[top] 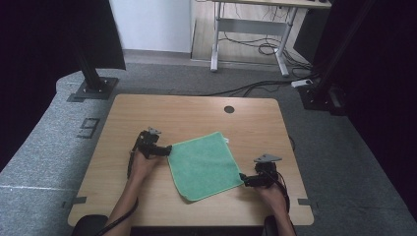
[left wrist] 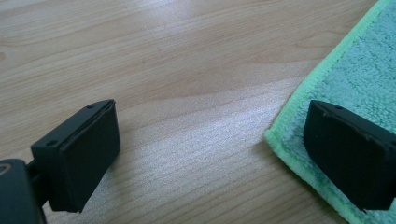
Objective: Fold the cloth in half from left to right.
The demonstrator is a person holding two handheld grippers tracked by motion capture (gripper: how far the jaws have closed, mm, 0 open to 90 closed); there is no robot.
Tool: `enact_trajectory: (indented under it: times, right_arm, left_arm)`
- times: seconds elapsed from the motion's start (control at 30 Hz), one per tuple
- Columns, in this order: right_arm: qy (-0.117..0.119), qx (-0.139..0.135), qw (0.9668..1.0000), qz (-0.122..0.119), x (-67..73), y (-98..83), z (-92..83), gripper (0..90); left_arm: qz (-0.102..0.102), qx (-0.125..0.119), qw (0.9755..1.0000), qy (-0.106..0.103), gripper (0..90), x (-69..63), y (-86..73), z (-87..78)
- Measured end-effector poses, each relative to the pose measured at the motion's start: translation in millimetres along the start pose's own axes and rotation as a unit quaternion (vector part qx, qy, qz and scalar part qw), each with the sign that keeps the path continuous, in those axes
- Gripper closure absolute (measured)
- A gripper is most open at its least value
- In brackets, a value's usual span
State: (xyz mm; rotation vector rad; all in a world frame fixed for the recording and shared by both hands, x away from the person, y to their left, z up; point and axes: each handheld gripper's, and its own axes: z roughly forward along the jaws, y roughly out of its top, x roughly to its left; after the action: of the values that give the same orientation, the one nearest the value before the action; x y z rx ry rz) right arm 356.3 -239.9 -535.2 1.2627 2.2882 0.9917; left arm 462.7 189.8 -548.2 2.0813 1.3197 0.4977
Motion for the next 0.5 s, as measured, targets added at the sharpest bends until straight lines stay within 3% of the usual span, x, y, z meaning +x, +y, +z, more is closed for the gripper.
enact_trajectory:
  times: [0.27,0.5]
  right_arm:
    - [0.049,0.005,0.9984,-0.028,24.4,9.1,4.7,9.7]
    - [0.091,0.002,0.9950,-0.043,43.0,12.8,12.0,13.0]
  left_arm:
    - [-0.001,0.000,1.0000,0.000,4.7,-0.1,-0.1,-0.1]
    - [0.000,-0.002,1.0000,0.001,6.4,-0.4,-0.8,-1.1]
